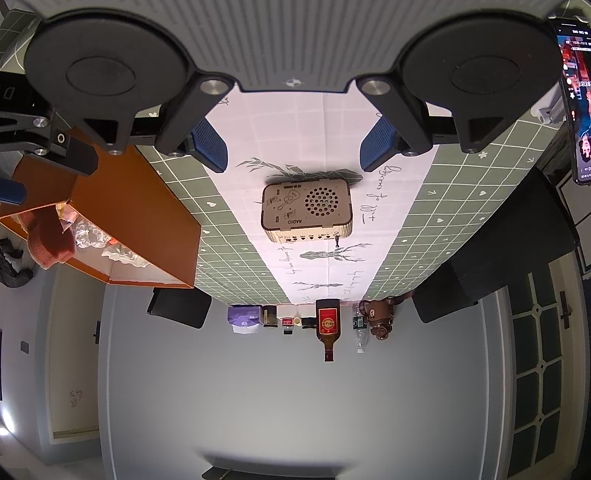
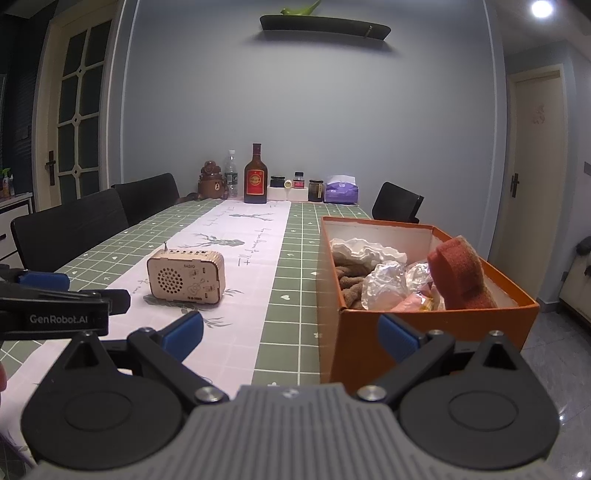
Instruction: Organize soft objects
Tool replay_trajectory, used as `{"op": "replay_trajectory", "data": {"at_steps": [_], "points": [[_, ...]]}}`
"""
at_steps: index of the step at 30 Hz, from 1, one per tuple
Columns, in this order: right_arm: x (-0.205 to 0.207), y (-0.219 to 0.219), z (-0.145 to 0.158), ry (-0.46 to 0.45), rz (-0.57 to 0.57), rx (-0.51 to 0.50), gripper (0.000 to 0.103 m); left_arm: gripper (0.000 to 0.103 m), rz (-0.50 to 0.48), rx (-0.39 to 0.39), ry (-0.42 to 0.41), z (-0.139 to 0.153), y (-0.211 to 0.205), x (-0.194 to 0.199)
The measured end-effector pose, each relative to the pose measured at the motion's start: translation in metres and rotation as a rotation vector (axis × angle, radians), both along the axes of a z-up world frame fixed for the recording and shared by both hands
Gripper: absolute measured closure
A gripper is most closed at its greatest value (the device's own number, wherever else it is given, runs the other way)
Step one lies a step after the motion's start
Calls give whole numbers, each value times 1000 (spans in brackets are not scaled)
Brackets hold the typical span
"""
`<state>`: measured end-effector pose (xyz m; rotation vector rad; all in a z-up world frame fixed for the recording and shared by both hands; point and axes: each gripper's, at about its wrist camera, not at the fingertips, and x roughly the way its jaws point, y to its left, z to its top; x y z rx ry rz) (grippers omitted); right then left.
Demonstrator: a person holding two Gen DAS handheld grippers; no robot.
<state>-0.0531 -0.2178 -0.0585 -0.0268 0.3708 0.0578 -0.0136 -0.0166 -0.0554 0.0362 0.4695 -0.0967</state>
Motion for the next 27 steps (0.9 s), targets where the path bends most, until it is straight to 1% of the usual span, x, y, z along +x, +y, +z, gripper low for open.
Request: {"op": "replay_trajectory", "data": {"at_steps": [27], "points": [[3, -2, -4, 22, -8, 21, 4, 8, -6, -10, 11, 0, -1, 1]]}}
